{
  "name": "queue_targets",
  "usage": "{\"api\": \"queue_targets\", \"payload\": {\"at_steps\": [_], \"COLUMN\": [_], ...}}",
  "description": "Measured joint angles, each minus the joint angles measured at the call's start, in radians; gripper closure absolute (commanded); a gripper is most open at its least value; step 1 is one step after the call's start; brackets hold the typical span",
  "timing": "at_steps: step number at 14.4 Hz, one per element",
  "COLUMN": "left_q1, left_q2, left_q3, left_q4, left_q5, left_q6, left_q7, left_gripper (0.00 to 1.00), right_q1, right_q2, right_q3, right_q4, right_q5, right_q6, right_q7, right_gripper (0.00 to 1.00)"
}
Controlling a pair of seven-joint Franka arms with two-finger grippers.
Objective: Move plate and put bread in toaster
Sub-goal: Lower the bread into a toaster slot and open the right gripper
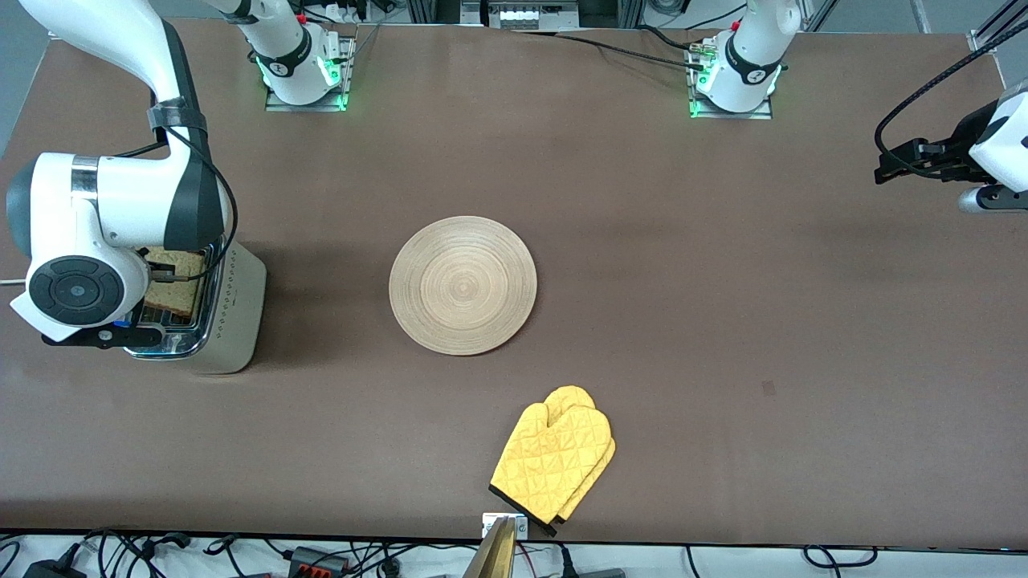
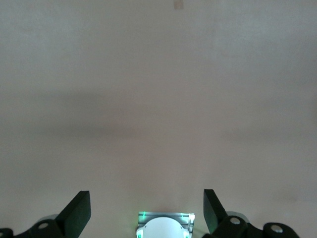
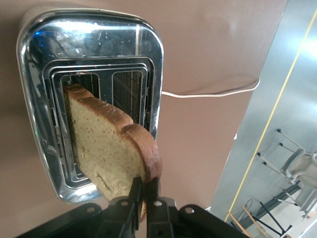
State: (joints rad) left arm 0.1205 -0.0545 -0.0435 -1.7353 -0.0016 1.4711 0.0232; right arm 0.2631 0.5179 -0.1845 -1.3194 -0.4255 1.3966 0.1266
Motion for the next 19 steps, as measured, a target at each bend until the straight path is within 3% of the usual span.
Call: {"api": "queue_targets", "payload": {"at_steps": [7,14,19], "left_q1": [0.002,0.003,0.003], "left_q2": [0.0,0.0,0.0], "left_q3": [-0.001,-0.003,-0.003], "left_q4": [0.008,0.01,0.01], "left_q5": [-0.001,-0.001,-0.001], "left_q6": [-0.002,-0.005,-0.005], "left_q7": [-0.007,-0.013,-0.015], "left_gripper": [0.0,0.0,0.0], "right_q1": [-0.017,-0.034,-0.074], "right_q2": [-0.046,-0.087,-0.093], "right_q3": [0.001,-0.003,-0.004], "right_q4": [0.022,0.104,0.199], "right_q5": [0.074,0.208,0.387], "right_q6": [0.018,0.023,0.04], "right_q7": [0.035,0.037,0.037], "right_gripper": [0.0,0.0,0.0]}}
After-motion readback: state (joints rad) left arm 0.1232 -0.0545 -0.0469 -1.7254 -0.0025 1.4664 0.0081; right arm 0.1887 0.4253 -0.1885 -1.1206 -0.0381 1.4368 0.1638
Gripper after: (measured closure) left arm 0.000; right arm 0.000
